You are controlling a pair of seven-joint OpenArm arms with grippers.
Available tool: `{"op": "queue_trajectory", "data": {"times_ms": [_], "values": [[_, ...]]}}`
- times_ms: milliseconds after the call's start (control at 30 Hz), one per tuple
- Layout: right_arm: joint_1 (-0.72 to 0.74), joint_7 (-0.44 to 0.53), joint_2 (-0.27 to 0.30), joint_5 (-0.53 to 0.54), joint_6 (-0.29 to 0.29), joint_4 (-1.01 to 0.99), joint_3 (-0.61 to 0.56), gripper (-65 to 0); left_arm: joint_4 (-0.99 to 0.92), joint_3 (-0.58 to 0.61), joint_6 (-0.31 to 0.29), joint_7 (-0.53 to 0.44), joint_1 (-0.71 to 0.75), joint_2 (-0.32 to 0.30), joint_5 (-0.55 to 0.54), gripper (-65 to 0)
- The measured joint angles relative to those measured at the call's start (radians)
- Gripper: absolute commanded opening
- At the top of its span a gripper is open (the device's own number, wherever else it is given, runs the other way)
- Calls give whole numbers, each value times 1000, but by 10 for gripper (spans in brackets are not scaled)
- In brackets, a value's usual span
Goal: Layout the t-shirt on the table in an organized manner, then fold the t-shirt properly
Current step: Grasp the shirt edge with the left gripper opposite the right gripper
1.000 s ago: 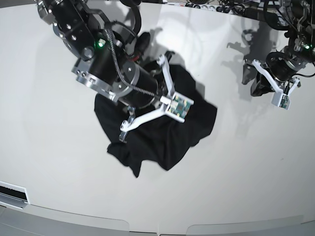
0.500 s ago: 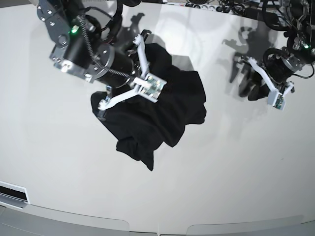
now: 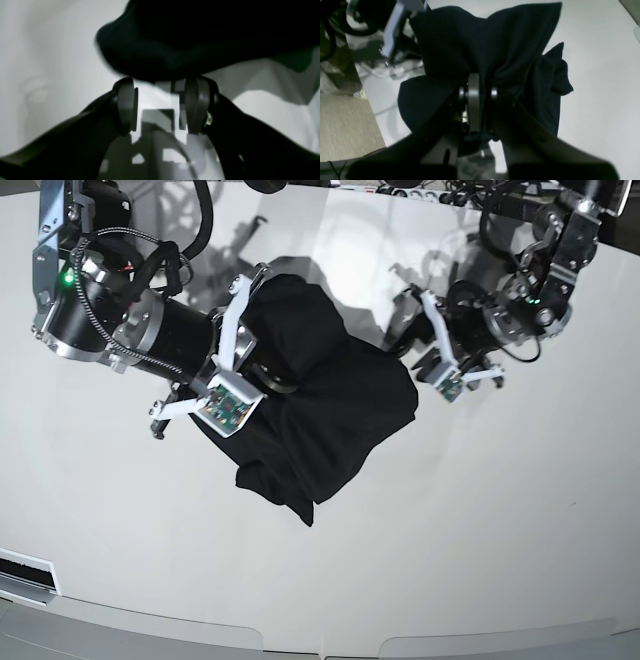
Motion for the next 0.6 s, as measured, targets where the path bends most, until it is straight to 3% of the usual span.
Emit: {"op": "queue_trajectory", "data": {"times_ms": [133, 433, 500, 567, 600], "values": [[0, -6, 0, 0, 34, -8, 0, -650, 2, 14, -45, 9, -49, 47, 0, -311], [-55, -5, 0, 0, 52, -39, 0, -650, -6, 13, -18, 29, -123, 125, 2, -319], [-58, -5, 0, -1, 55, -39, 0, -650, -32, 13, 8, 27, -148, 143, 8, -431], [-62, -6, 0, 0, 55, -39, 0, -650, -87, 13, 25, 21, -172, 162, 34, -650], [-63, -6, 0, -1, 55, -39, 0, -650, -115, 14, 31, 24, -187, 167, 47, -650]]}}
